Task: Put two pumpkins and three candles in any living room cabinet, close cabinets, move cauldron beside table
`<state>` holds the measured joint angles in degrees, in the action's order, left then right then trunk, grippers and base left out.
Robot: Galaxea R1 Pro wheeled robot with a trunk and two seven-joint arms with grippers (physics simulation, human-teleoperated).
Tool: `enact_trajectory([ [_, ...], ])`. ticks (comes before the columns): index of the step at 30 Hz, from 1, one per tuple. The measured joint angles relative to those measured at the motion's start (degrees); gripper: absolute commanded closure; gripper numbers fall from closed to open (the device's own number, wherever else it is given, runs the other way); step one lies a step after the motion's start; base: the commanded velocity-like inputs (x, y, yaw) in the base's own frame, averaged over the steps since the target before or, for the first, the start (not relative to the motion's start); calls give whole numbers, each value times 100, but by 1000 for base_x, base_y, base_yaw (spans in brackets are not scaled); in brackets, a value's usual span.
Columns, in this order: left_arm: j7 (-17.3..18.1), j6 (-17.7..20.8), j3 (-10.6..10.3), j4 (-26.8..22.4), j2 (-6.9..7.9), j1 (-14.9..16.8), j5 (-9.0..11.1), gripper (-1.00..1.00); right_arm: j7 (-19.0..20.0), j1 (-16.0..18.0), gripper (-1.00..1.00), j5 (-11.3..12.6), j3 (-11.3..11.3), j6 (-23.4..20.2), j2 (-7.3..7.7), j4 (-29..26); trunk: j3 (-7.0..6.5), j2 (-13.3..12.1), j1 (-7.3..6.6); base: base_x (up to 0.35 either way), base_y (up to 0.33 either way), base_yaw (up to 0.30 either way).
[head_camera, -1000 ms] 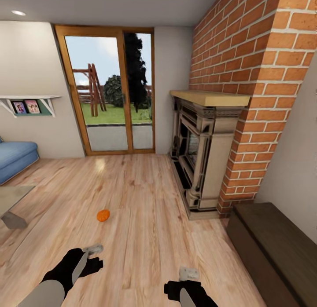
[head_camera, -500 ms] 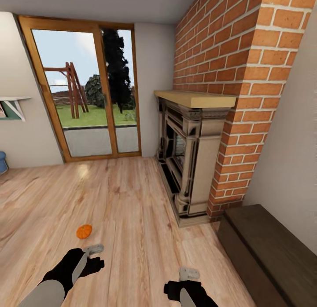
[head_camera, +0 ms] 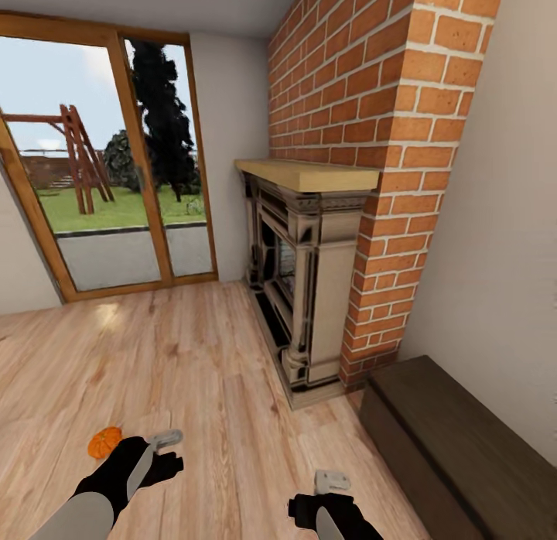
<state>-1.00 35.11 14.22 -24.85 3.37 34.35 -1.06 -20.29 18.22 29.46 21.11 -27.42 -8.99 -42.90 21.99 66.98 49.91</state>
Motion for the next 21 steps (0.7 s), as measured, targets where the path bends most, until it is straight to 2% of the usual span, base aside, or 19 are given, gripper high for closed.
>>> enact_trajectory([
  [21, 0, 3, 0, 0, 0, 0, -3, -100, 12, 0, -100, 0, 1, 0, 0, 5, 0, 0, 0, 203, 27, -266],
])
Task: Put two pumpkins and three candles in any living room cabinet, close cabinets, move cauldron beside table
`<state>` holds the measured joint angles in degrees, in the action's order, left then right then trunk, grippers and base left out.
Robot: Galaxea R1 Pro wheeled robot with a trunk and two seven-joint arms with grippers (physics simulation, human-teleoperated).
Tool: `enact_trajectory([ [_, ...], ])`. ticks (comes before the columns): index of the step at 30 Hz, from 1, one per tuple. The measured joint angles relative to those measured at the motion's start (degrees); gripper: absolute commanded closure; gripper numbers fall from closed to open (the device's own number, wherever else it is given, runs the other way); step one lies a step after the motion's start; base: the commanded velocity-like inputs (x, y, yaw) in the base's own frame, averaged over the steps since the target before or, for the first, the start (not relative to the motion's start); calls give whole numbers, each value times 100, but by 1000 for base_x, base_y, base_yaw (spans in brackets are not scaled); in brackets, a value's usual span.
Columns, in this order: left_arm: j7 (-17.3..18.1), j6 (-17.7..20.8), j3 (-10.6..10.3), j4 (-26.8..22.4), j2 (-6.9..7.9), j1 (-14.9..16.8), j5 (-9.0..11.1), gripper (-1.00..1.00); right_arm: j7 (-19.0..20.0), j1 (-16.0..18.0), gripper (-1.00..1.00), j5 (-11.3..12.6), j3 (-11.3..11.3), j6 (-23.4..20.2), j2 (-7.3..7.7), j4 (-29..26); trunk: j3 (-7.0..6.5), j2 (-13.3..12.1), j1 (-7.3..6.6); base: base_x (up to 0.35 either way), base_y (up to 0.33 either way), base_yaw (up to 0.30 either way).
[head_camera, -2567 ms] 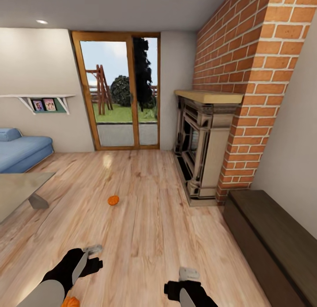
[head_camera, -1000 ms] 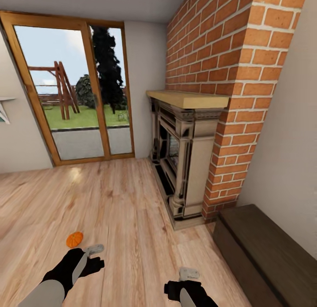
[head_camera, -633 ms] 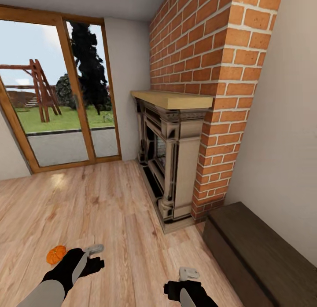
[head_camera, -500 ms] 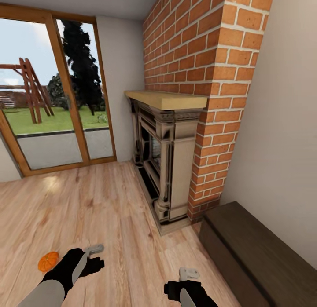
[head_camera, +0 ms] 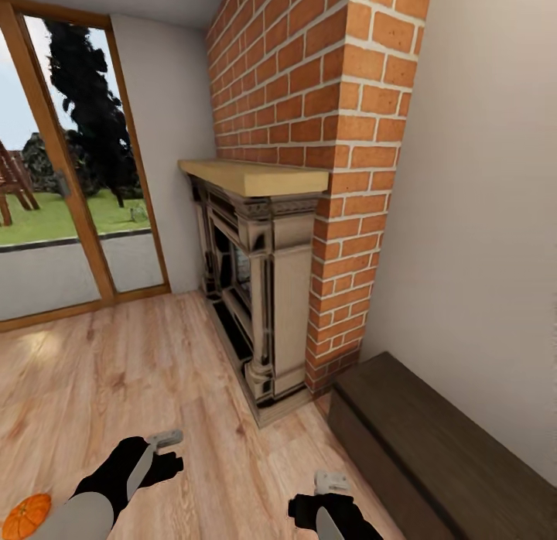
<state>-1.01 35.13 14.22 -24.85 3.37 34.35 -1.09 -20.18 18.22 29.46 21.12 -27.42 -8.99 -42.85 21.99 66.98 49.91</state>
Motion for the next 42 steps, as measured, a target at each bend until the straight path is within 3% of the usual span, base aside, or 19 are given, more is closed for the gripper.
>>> enact_trajectory([
  [23, 0, -1, -1, 0, 8, 0, -5, -100, 0, 0, -100, -7, 0, 0, -2, 2, 0, 0, 0, 230, 88, -266],
  [42, 6, 7, 1, 0, 17, 0, 2, -100, 1, 0, -100, -4, 1, 0, -9, 2, 0, 0, 2, 101, 68, -284],
])
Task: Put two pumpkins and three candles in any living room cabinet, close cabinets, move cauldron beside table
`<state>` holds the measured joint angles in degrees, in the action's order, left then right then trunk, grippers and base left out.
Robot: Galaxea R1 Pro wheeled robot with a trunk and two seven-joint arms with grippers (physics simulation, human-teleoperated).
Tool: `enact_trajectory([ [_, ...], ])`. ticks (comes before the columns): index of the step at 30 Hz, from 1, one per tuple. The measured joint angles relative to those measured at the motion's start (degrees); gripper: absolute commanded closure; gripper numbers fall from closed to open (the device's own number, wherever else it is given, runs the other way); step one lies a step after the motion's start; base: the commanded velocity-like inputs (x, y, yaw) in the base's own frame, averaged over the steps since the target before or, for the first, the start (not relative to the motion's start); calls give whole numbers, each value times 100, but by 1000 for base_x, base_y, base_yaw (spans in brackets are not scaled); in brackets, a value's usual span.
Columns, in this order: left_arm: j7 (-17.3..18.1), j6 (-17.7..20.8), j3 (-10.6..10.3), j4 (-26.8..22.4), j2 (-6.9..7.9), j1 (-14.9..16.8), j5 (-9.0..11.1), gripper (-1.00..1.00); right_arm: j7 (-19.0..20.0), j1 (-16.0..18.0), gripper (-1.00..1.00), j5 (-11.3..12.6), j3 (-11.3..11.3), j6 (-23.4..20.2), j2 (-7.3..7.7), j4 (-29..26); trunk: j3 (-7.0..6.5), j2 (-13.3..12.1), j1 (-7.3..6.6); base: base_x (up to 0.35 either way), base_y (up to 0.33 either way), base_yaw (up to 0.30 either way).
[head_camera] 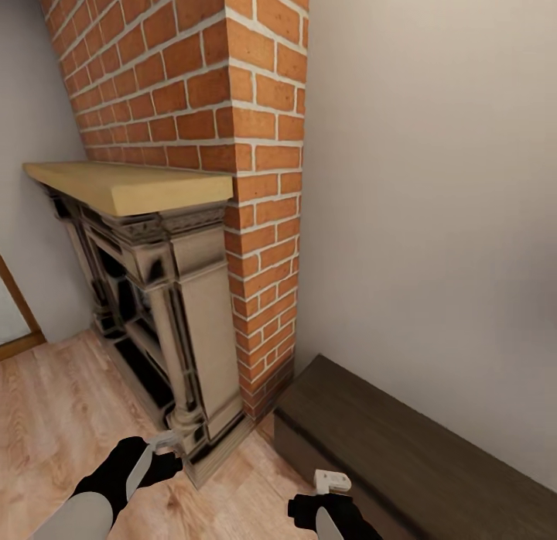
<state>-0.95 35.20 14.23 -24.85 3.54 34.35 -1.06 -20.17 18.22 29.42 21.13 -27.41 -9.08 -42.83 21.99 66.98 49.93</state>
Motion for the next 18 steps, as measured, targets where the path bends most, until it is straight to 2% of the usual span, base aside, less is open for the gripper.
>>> enact_trajectory([
  [4, 1, 2, 2, -3, -4, 0, 1, -100, 1, 0, -100, 3, 1, 1, 3, 0, 0, 0, 0, 1, 283, -286],
  [9, 3, -1, -1, 0, -1, 0, 5, -100, -1, 0, -100, 4, -1, 0, 7, 0, 0, 0, 0, -8, 76, -286],
  [18, 1, 1, 5, -1, 8, 0, 8, -100, 7, 0, -100, 2, 1, 0, 9, 0, 0, -1, 2, -171, 182, -286],
])
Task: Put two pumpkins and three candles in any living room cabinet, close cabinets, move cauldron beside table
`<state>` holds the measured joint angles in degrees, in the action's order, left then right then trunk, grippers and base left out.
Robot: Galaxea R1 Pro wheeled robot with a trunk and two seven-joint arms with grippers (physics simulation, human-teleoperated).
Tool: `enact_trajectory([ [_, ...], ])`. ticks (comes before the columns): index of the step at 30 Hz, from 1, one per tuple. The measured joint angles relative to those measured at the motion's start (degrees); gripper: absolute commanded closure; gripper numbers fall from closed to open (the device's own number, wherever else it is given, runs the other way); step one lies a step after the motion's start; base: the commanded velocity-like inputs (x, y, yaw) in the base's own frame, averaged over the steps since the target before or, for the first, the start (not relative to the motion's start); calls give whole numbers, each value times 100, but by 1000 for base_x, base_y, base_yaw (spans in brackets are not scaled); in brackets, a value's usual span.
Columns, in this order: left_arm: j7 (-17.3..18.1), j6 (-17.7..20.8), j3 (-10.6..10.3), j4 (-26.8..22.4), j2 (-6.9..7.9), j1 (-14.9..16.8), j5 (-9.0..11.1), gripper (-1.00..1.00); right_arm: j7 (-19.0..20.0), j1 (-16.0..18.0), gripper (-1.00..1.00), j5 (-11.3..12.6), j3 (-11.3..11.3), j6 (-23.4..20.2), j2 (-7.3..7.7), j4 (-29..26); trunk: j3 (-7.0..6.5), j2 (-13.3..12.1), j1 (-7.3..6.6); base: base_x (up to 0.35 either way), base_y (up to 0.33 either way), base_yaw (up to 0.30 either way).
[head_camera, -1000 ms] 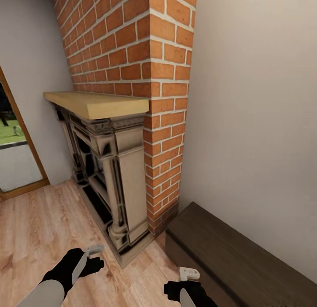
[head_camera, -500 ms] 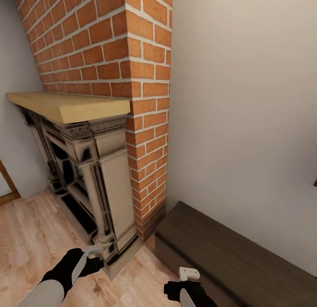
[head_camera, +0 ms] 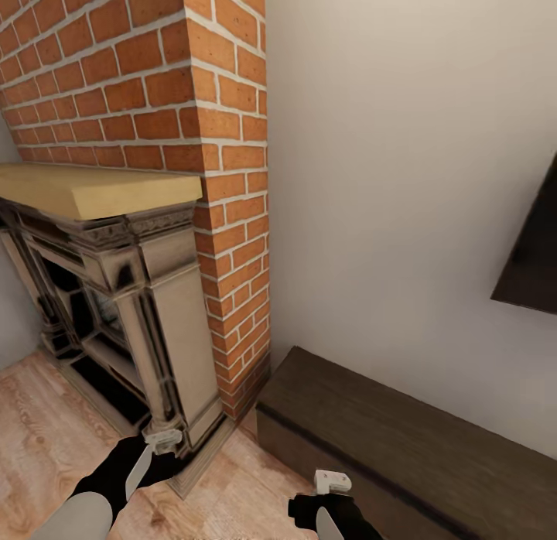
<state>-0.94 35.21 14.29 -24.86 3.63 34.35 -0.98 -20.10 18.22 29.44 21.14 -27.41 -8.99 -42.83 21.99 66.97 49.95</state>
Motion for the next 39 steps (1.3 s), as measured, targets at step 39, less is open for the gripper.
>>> enact_trajectory([
  [39, 3, -3, -6, -2, 7, 0, -1, -100, 1, 0, -100, -6, -2, -1, 8, 0, 0, 1, -2, -38, 157, -286],
])
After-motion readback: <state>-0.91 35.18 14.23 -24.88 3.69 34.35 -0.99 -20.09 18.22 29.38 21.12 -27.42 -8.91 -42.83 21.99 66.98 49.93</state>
